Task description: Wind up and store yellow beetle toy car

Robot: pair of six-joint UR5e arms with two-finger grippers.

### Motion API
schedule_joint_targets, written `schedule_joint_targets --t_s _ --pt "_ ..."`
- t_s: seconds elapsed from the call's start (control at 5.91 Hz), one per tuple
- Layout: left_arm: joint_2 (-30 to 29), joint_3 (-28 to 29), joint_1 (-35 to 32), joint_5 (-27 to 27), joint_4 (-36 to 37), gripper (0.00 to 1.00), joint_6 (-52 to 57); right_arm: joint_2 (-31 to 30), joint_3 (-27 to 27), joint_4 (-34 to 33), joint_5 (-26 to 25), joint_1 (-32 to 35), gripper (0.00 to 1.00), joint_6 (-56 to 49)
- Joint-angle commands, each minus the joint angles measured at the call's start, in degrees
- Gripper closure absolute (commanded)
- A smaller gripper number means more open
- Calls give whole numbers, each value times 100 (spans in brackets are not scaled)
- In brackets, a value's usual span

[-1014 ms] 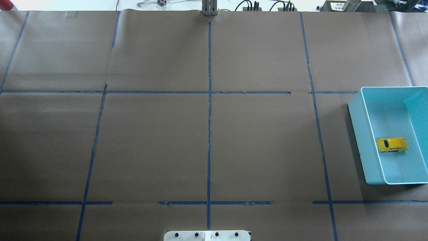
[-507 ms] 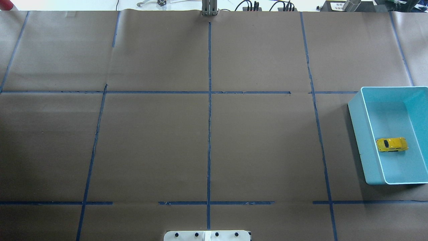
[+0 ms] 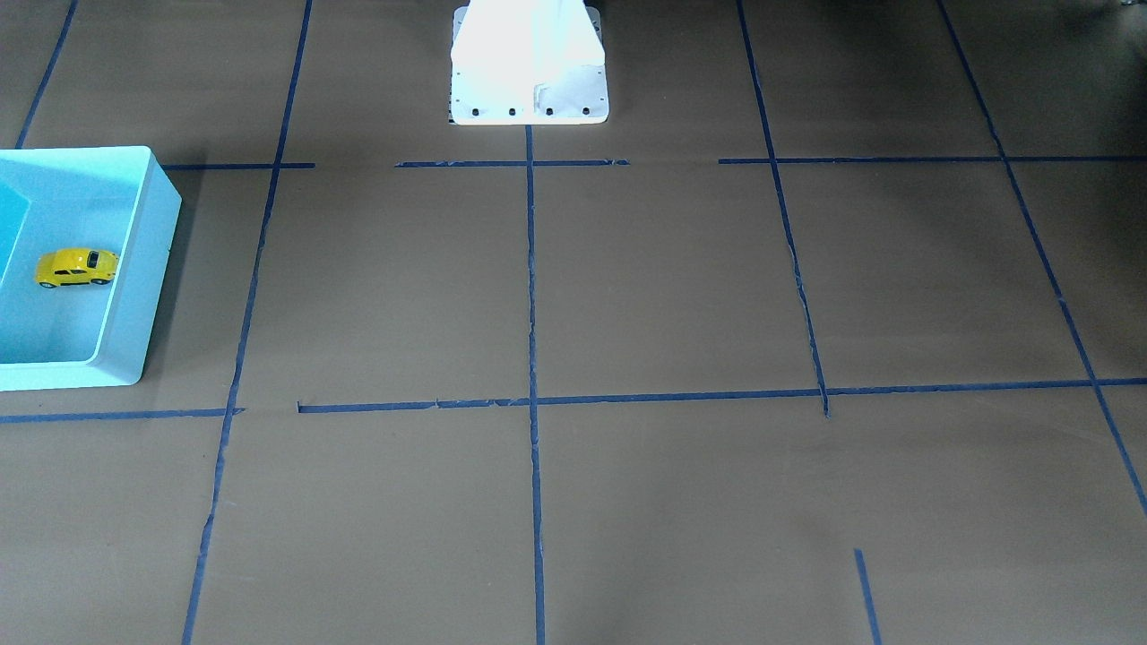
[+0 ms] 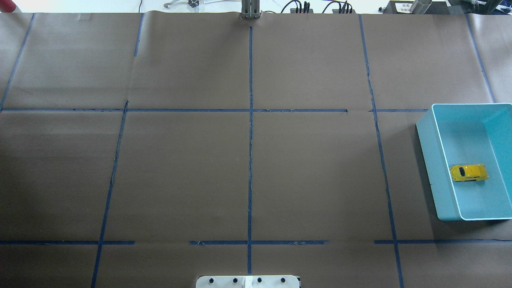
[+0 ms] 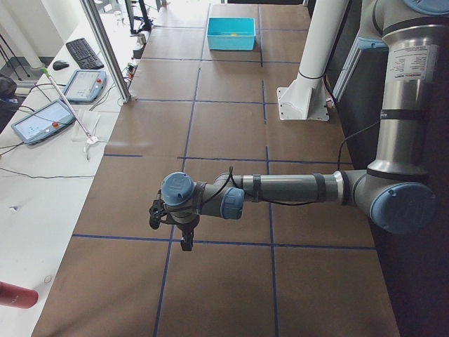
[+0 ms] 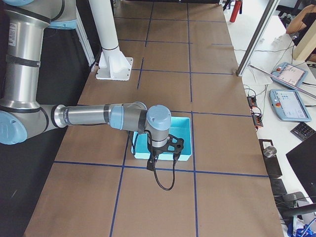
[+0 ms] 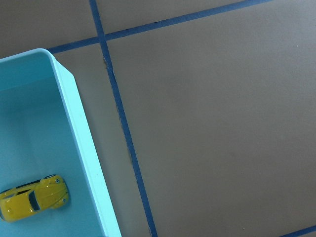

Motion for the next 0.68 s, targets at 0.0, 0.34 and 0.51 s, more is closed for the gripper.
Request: schedule_joint_targets --t_s 0.0,0.34,0.51 --pt "-137 151 3 0 0 0 -2 -5 -131 6 4 0 0 -291" --pt "-409 510 3 0 0 0 -2 4 -150 -3 -5 0 0 -487" --pt "-419 547 3 0 35 0 6 4 -149 -3 4 26 0 -469"
